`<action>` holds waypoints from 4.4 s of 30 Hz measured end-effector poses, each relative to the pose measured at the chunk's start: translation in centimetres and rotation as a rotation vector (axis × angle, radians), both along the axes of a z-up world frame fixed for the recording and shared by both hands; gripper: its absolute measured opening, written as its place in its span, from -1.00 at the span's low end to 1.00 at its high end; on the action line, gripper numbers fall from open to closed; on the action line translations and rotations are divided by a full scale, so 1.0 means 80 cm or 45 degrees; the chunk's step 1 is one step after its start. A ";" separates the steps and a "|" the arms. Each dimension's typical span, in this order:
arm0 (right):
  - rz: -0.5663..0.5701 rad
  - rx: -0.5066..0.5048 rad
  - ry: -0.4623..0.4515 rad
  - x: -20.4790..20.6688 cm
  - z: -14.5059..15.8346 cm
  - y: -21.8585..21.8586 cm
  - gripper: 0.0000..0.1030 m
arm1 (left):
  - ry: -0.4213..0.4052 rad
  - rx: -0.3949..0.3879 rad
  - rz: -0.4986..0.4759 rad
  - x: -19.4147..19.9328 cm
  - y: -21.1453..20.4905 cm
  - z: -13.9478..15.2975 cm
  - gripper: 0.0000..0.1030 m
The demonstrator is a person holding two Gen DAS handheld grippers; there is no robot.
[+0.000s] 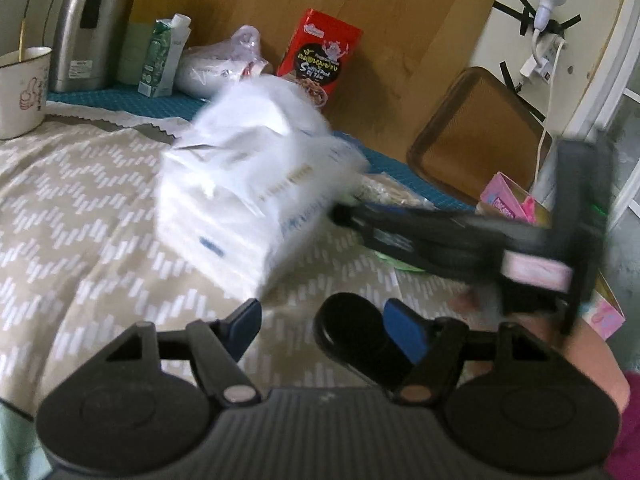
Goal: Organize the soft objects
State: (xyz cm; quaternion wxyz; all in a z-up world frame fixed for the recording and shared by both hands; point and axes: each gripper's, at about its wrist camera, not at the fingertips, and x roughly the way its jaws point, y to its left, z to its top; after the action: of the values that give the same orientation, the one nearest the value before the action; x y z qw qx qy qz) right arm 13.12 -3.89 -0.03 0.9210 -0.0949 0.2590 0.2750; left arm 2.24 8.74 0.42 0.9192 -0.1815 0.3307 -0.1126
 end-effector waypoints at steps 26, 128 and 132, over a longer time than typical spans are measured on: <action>0.134 0.082 -0.016 -0.161 -0.035 -0.061 -0.34 | 0.070 0.155 0.065 -0.010 -0.022 -0.004 0.64; -0.416 0.106 0.173 0.104 0.037 -0.153 -0.23 | -0.611 0.262 0.057 0.021 -0.047 -0.012 0.86; -0.370 0.034 0.084 0.062 0.033 -0.167 -0.23 | -0.593 0.283 0.060 0.023 -0.050 -0.012 0.87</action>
State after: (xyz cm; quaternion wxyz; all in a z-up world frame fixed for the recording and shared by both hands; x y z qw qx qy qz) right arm 18.10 -17.23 2.64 0.9433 -0.0352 0.2964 0.1452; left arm 4.04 4.76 -0.55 0.9873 -0.0562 0.1163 -0.0929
